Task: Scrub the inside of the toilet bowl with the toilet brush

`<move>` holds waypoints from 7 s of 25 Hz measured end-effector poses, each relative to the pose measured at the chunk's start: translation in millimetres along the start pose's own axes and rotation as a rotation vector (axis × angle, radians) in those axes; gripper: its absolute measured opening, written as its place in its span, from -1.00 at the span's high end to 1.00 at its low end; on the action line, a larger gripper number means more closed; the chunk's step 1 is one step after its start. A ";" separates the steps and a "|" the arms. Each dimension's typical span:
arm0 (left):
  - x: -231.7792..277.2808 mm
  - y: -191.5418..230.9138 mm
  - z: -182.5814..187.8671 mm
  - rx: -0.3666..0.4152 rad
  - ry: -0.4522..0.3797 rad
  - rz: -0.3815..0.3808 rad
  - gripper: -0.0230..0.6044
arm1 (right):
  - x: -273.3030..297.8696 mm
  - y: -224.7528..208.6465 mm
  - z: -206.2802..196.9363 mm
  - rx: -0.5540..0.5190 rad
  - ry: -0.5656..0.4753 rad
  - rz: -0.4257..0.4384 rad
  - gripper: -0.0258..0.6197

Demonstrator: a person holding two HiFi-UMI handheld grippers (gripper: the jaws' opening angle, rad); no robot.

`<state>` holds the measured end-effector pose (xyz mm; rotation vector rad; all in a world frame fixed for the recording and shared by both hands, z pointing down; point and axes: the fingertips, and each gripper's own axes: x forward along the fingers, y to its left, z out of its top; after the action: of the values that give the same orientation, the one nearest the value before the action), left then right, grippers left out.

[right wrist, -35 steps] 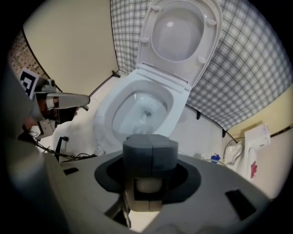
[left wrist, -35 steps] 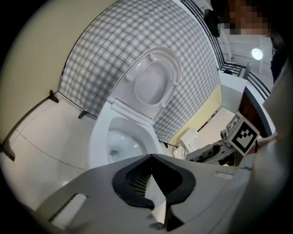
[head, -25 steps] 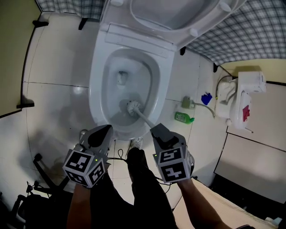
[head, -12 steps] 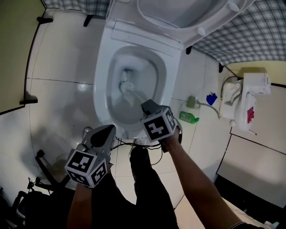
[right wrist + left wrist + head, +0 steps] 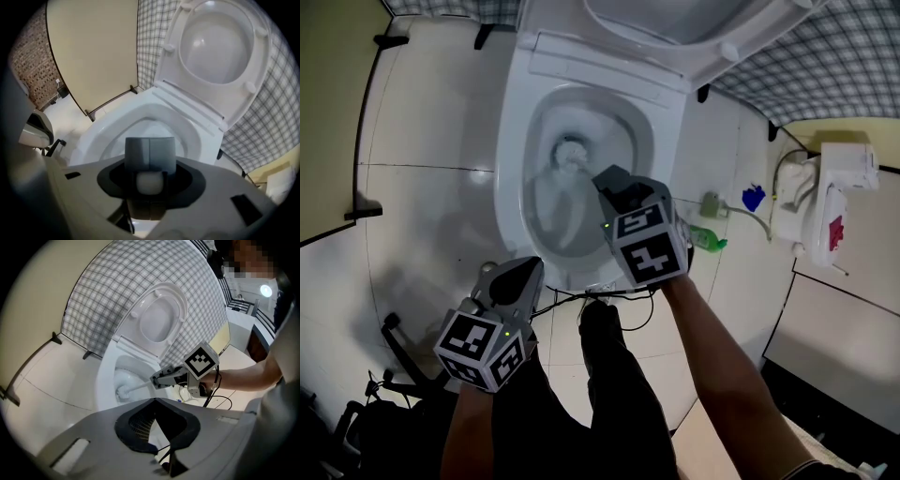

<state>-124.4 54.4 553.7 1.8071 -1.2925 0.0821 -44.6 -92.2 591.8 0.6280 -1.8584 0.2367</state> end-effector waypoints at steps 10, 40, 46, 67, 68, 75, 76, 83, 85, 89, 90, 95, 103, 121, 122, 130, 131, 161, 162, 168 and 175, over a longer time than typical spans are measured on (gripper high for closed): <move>12.0 -13.2 2.3 0.021 0.013 -0.025 0.90 | -7.8 24.2 15.1 -0.120 -0.088 0.099 0.35; 53.5 -100.9 33.1 0.234 0.038 -0.056 0.90 | -243.9 -109.1 -83.5 0.511 -0.627 0.151 0.35; 86.6 -150.0 22.9 0.280 0.075 -0.127 0.90 | -288.3 -161.9 -148.7 0.608 -0.653 0.011 0.35; 132.1 -208.0 -74.5 0.324 0.251 -0.216 0.90 | -68.1 -122.2 -314.0 0.423 -0.096 -0.073 0.35; 132.2 -206.3 -76.4 0.320 0.250 -0.211 0.90 | -59.3 -119.9 -315.0 0.407 -0.077 -0.066 0.35; 130.8 -205.4 -95.0 0.319 0.273 -0.221 0.90 | -13.0 -104.8 -312.9 0.253 0.028 -0.014 0.35; 130.3 -205.5 -96.8 0.315 0.273 -0.221 0.90 | -5.9 -103.2 -312.9 0.231 0.041 -0.005 0.35; 131.1 -202.1 -96.0 0.296 0.256 -0.203 0.90 | 36.7 -95.8 -314.7 0.153 0.107 0.029 0.35; 131.0 -197.8 -96.4 0.292 0.258 -0.195 0.90 | 44.6 -95.3 -314.8 0.142 0.118 0.034 0.35; 131.0 -191.4 -95.9 0.288 0.258 -0.185 0.90 | 58.2 -94.4 -314.4 0.107 0.144 0.049 0.35; 130.6 -190.3 -95.2 0.290 0.259 -0.185 0.90 | 61.1 -94.4 -313.4 0.098 0.149 0.050 0.35; 126.9 -187.1 -89.6 0.296 0.261 -0.181 0.90 | 73.0 -92.1 -311.0 0.120 0.176 0.061 0.35; 115.1 -180.2 -65.2 0.304 0.215 -0.152 0.90 | 71.2 -103.2 -302.5 0.175 0.162 0.004 0.26; -34.8 -182.7 95.3 0.443 0.057 0.036 0.90 | -202.5 -95.2 -154.1 0.353 -0.277 -0.188 0.05; -42.7 -188.5 108.5 0.451 0.031 0.040 0.90 | -221.0 -93.8 -136.5 0.361 -0.322 -0.195 0.05; -114.0 -239.7 211.3 0.477 -0.221 0.049 0.82 | -365.0 -89.3 -16.0 0.285 -0.625 -0.333 0.46; -123.4 -247.1 220.7 0.482 -0.241 0.038 0.84 | -384.5 -89.4 -1.0 0.268 -0.661 -0.364 0.59; -201.5 -393.9 356.2 0.696 -0.535 -0.177 0.90 | -591.8 -62.4 162.9 0.270 -1.223 0.058 0.87; -196.5 -399.1 355.1 0.696 -0.535 -0.166 0.90 | -591.1 -65.6 159.9 0.263 -1.219 0.080 0.88; -189.2 -392.8 367.0 0.673 -0.507 -0.134 0.90 | -582.3 -72.0 171.8 0.273 -1.179 0.127 0.88; -191.2 -357.7 375.5 0.658 -0.511 -0.149 0.90 | -553.4 -53.5 189.2 0.254 -1.151 0.111 0.88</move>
<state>-84.6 -38.5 10.3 2.6025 -1.5942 -0.0502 -29.7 -52.3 6.0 0.9438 -3.0034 0.1944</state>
